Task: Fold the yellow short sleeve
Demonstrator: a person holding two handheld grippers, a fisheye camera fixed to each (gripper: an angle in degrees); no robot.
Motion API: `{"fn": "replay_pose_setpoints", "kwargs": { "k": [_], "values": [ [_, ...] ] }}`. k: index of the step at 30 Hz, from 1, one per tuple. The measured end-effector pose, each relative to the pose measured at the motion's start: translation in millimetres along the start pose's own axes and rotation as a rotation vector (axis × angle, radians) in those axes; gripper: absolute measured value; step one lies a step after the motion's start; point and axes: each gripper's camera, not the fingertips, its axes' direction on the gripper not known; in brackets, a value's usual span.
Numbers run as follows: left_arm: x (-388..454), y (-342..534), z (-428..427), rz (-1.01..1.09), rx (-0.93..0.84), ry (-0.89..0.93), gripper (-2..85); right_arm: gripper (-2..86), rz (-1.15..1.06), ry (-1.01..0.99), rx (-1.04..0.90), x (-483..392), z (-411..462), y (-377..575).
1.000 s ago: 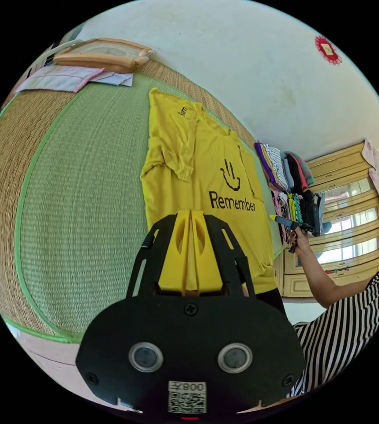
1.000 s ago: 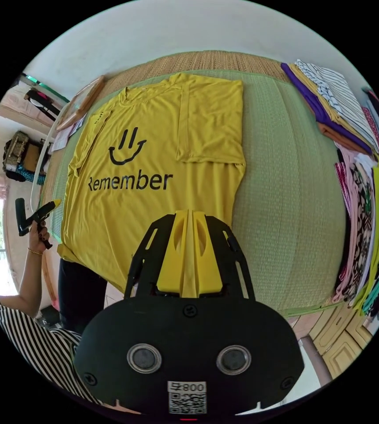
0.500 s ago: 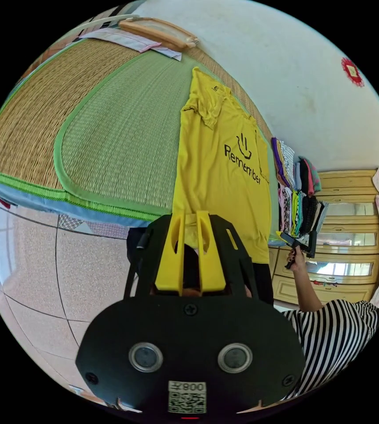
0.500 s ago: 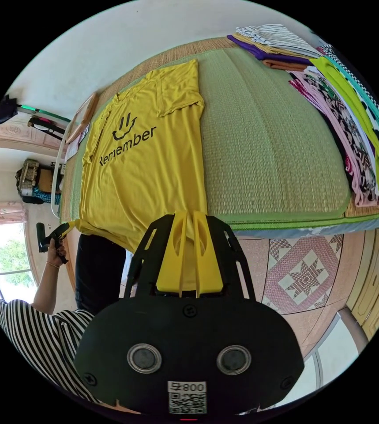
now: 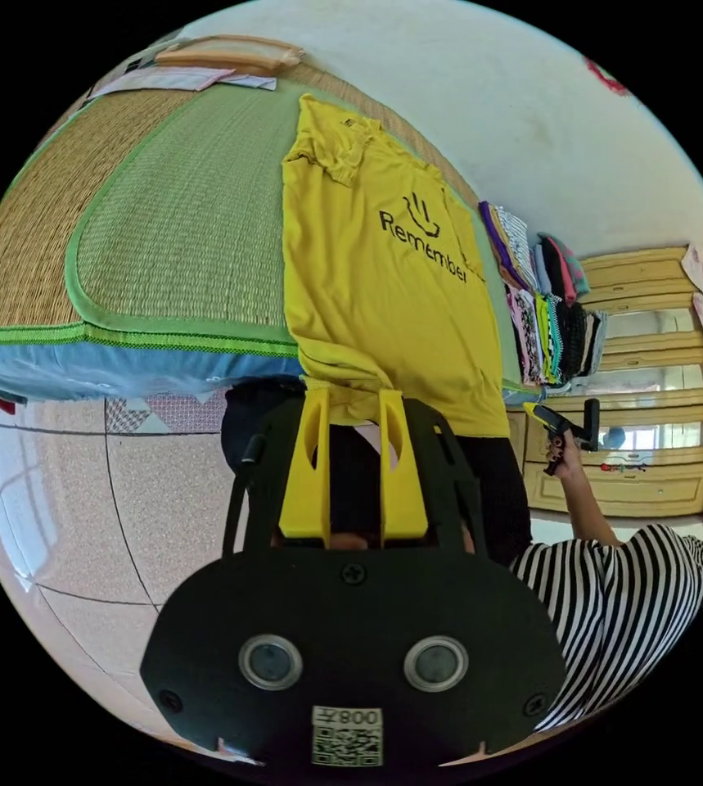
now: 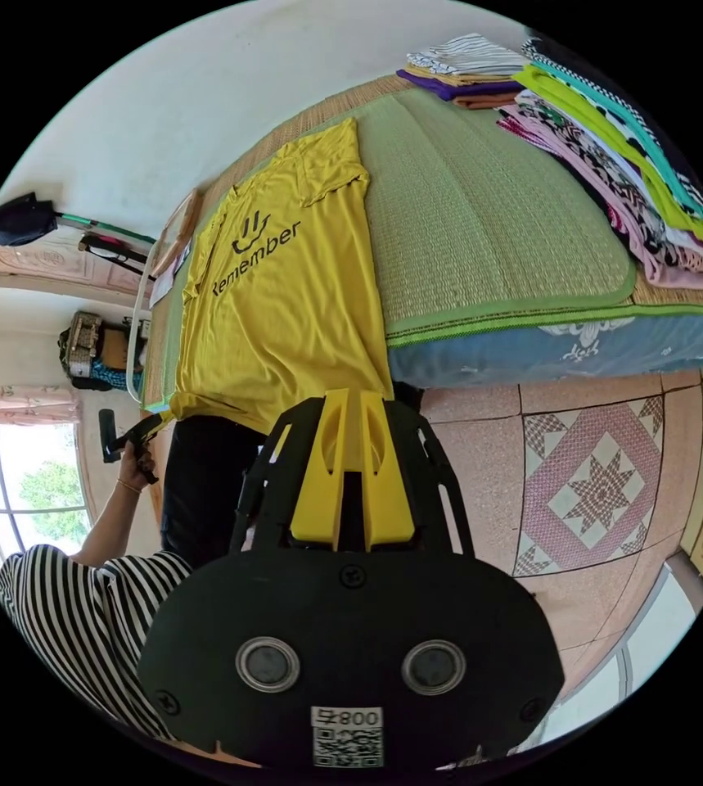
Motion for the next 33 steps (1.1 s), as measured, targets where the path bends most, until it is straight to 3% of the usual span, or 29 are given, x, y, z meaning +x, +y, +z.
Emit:
{"fn": "replay_pose_setpoints", "kwargs": {
  "k": [10,16,24,29,33],
  "values": [
    [26.5,24.4,14.8,0.206,-0.118,-0.277,9.6,2.1,0.073,-0.116,-0.014,53.9,58.7,61.7],
    [33.3,31.3,30.4,0.302,-0.215,-0.437,4.8,2.4,0.082,-0.141,-0.02,72.8,92.9,88.6],
    [20.5,71.3,-21.6,0.284,-0.089,-0.2,2.7,3.4,0.145,-0.209,0.05,122.4,126.2,132.5],
    [-37.6,113.0,-66.6,0.063,0.077,0.042,2.5,6.1,0.243,-0.326,0.096,174.1,158.9,165.3],
    [-67.6,128.4,-68.5,-0.036,0.091,0.095,2.5,8.5,0.342,-0.515,0.104,218.1,211.4,188.5]
  ]
}}
